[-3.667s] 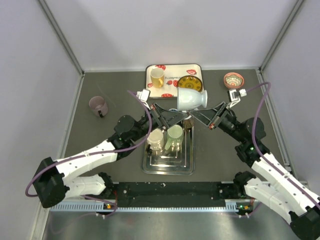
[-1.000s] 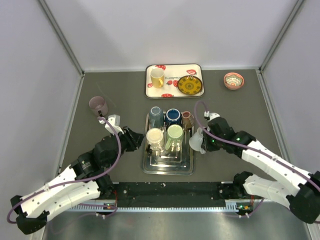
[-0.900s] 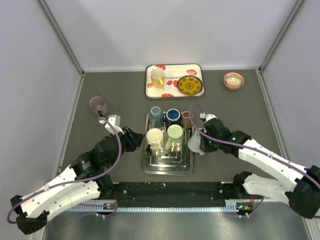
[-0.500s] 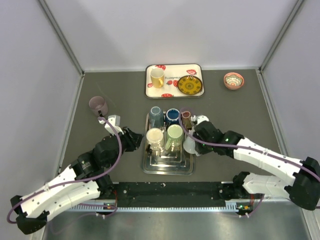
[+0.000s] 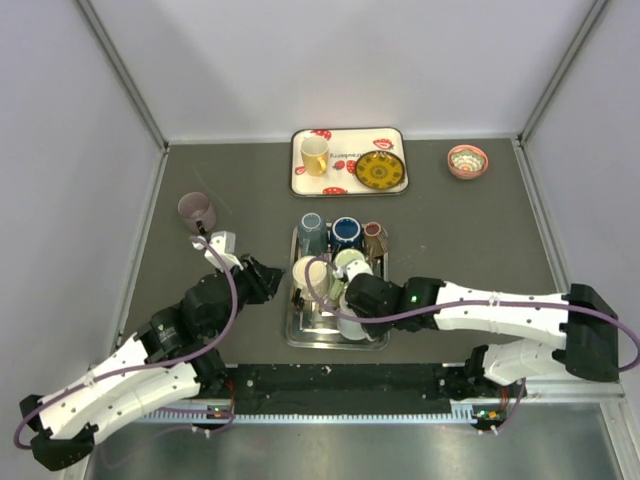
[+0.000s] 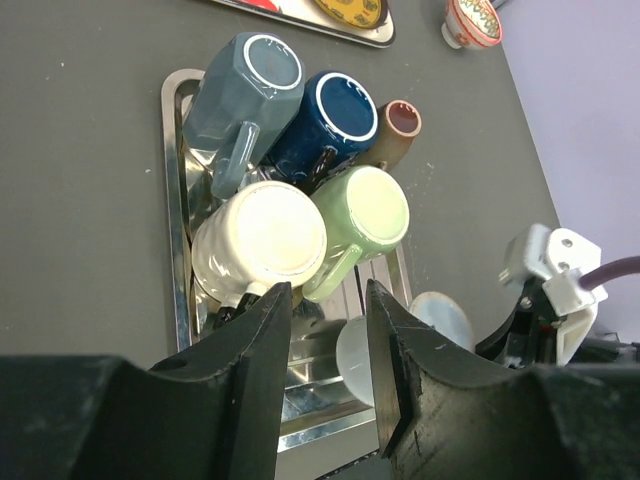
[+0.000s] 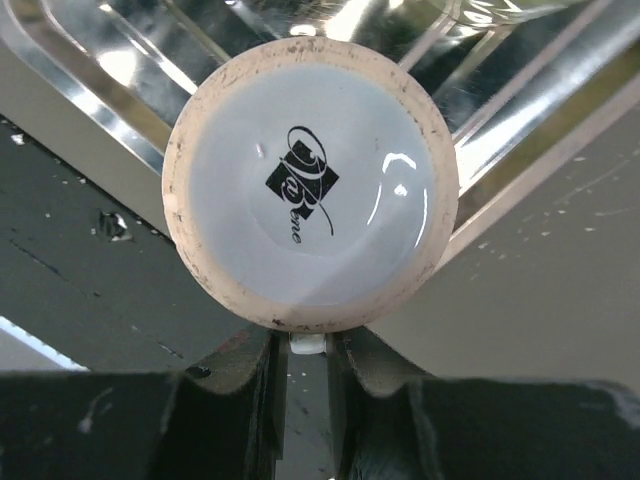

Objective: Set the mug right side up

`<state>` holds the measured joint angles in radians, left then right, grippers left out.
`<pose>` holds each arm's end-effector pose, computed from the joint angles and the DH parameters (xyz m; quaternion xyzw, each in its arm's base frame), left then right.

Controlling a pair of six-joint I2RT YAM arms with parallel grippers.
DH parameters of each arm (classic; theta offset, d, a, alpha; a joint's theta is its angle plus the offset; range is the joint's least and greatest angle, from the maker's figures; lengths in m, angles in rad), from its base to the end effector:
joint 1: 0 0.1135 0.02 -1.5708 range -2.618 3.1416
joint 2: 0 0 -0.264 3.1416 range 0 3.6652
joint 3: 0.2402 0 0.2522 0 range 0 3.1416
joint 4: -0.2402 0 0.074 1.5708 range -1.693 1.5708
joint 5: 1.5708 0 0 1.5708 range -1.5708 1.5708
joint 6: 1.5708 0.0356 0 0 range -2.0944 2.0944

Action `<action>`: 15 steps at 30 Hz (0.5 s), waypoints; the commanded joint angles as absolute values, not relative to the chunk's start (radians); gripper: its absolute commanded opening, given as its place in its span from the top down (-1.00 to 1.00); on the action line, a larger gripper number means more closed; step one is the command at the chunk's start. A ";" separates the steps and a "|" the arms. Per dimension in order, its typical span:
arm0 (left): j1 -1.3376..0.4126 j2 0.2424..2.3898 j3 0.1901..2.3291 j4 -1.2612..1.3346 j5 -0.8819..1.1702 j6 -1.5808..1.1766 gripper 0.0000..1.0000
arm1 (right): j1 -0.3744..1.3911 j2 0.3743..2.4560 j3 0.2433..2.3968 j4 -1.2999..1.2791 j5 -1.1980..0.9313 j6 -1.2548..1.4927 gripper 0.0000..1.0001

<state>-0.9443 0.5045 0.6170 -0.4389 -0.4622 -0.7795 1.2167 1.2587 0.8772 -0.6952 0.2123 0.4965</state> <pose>0.0866 -0.0926 0.2943 -0.0679 0.7993 -0.3095 0.5106 0.0903 0.2227 0.2334 -0.3155 0.9115 0.1164 0.2369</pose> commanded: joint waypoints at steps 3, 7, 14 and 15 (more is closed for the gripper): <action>-0.942 0.463 0.606 -0.466 -0.499 -0.781 0.18 | 1.264 1.330 1.008 -0.571 0.180 0.518 1.00; -0.942 0.443 0.601 -0.488 -0.515 -0.781 0.18 | 1.264 1.399 1.064 -0.534 0.158 0.500 1.00; -0.942 0.417 0.594 -0.535 -0.552 -0.790 0.18 | 1.264 1.519 1.114 -0.480 0.103 0.486 1.00; -0.942 0.407 0.592 -0.537 -0.557 -0.793 0.18 | 1.264 1.541 1.121 -0.477 0.103 0.485 1.00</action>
<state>-0.9443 0.4370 0.6025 -0.5133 -0.5140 -0.7860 1.2503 1.5024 1.0443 -0.5697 0.1291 0.4976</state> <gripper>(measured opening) 0.408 0.171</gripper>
